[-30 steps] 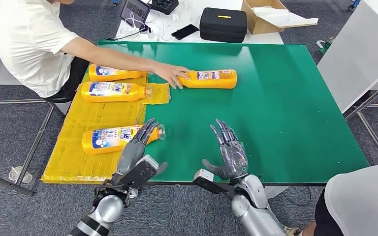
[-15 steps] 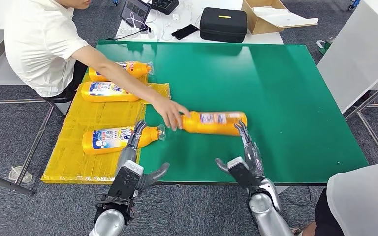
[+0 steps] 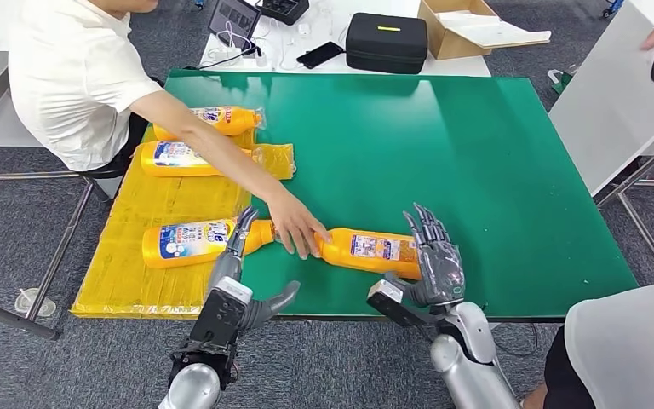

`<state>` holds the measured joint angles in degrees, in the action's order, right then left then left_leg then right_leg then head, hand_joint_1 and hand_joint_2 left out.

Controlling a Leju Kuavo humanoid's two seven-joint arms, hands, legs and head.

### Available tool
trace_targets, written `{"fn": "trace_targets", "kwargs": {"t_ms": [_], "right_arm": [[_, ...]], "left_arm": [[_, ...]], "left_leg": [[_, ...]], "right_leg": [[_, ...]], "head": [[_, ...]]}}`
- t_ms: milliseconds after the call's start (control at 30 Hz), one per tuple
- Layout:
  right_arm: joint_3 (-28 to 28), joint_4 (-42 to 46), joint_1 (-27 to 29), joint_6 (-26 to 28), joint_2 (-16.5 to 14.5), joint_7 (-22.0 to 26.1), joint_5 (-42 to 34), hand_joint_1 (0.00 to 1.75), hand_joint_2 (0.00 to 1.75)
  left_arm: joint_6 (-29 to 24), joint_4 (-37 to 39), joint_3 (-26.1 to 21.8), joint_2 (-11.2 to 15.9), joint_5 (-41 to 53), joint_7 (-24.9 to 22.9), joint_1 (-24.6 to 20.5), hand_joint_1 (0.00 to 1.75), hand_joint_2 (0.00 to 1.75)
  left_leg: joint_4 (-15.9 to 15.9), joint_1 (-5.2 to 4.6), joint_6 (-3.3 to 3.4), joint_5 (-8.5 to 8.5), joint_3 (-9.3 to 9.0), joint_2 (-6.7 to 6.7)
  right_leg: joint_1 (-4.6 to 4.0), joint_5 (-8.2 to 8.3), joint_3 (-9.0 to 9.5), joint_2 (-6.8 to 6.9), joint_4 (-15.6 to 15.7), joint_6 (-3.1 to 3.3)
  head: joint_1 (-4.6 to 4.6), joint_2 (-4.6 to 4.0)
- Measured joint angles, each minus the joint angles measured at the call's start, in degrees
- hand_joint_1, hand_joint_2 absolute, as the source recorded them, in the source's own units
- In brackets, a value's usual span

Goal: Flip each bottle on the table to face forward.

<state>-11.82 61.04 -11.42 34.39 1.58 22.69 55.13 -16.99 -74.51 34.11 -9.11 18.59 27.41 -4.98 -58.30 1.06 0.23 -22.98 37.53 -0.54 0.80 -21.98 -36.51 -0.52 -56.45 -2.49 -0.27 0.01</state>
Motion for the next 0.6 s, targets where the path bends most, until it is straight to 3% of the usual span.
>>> {"fn": "trace_targets", "kwargs": {"t_ms": [100,300,600], "right_arm": [[-1.5,-4.4,-3.7,0.2,0.8,-1.7,3.0,0.0,1.75],[-3.1,-14.5,-10.3,-4.2,0.8,-1.3,0.6,0.0,1.75],[-5.4,-23.1,-14.4,-5.0,0.3,-1.8,1.7,0.0,1.75]], "left_arm": [[0.0,0.8,0.9,-0.7,-0.3,0.1,-1.0,0.0,1.75],[-0.1,2.2,2.3,-1.3,-1.6,0.8,-2.5,0.0,1.75],[-0.1,3.5,3.3,-1.8,-2.3,1.2,-3.7,0.0,1.75]], "left_leg": [[0.0,0.0,0.03,0.05,-0.03,0.01],[0.0,0.0,0.03,0.09,-0.02,-0.02],[0.0,0.0,0.03,0.07,0.0,-0.01]], "right_leg": [[0.0,0.02,0.03,0.0,0.0,-0.01],[0.0,0.05,0.04,0.02,0.0,-0.02],[0.0,0.03,0.02,0.02,0.0,-0.02]], "head": [[0.02,0.0],[0.03,0.0],[0.03,0.0]]}}
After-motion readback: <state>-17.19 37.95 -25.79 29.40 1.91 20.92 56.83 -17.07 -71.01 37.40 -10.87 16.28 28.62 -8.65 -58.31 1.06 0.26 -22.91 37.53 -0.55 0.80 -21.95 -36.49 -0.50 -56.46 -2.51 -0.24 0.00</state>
